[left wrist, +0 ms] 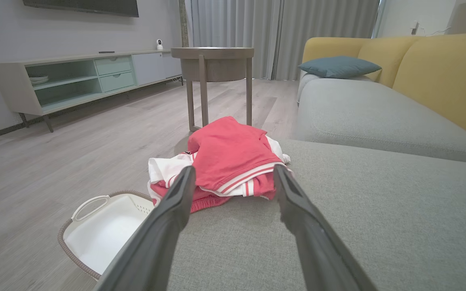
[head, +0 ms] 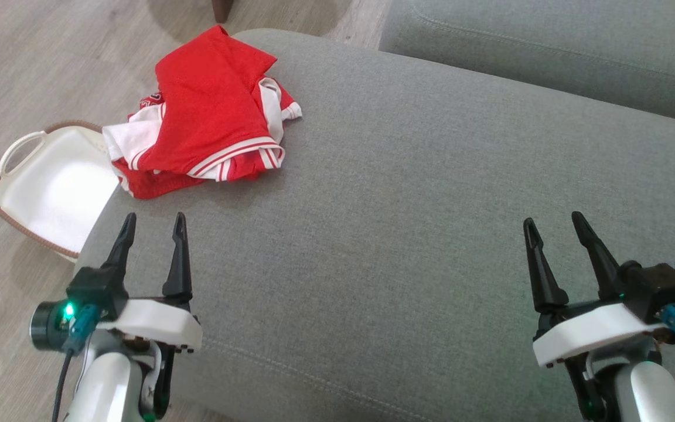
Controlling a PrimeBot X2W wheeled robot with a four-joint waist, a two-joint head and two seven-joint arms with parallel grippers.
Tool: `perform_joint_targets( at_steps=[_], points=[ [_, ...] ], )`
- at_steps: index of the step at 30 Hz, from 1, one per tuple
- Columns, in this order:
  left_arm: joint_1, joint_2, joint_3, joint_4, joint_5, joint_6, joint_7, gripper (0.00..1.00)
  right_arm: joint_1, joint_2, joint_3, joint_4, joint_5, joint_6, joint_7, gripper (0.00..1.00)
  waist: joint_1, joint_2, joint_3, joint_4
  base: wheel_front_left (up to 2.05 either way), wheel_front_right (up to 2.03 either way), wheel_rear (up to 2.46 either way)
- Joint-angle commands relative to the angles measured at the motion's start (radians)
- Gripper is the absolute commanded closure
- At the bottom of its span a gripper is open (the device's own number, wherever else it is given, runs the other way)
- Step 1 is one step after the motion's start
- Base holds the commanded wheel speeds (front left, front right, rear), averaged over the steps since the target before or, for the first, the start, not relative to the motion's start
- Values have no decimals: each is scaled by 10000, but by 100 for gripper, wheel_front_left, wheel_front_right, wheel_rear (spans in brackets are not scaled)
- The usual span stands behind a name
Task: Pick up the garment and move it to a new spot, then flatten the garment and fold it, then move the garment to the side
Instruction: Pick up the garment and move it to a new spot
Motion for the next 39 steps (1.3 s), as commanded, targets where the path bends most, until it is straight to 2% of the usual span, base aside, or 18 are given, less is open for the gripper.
perform_joint_targets(
  at_steps=[1, 10, 18, 23, 30, 34, 39],
  points=[
    [-366, 170, 356, -423, -126, 84, -120, 0, -389, -103, 214, -411, -52, 77, 18, 0, 0, 0, 43, 39, 0, 0, 0],
    [-599, 73, 453, -523, -227, 80, -120, 0, -510, -216, 206, -645, -23, 77, 180, 0, 0, 0, 476, -22, 0, 0, 0],
    [-2326, -11, 619, 78, -626, -268, -120, 0, -1126, -702, 29, -1525, -94, 77, 739, 0, 0, 0, 2285, -275, 0, 0, 0],
    [-3972, 107, 682, 1849, -966, -710, 47, 0, -1630, -1031, -87, -2002, -94, 77, 1022, 0, 0, 0, 3383, -534, 0, 0, 0],
    [-6269, 198, 537, 5167, -1573, -1363, 972, 0, -1965, -1225, -231, -2303, -13, 77, 1164, 0, 0, 0, 4238, -766, 0, 0, 0],
    [-7253, 312, 492, 6722, -1901, -1531, 1537, 0, -2092, -1282, -229, -2329, 44, 77, 1179, 0, 0, 0, 4423, -883, 0, 0, 0],
    [-8020, 472, 380, 7976, -2150, -1617, 1987, 0, -2101, -1300, -337, -2347, 66, 77, 1193, 0, 0, 0, 4431, -936, 0, 0, 0]
  ],
)
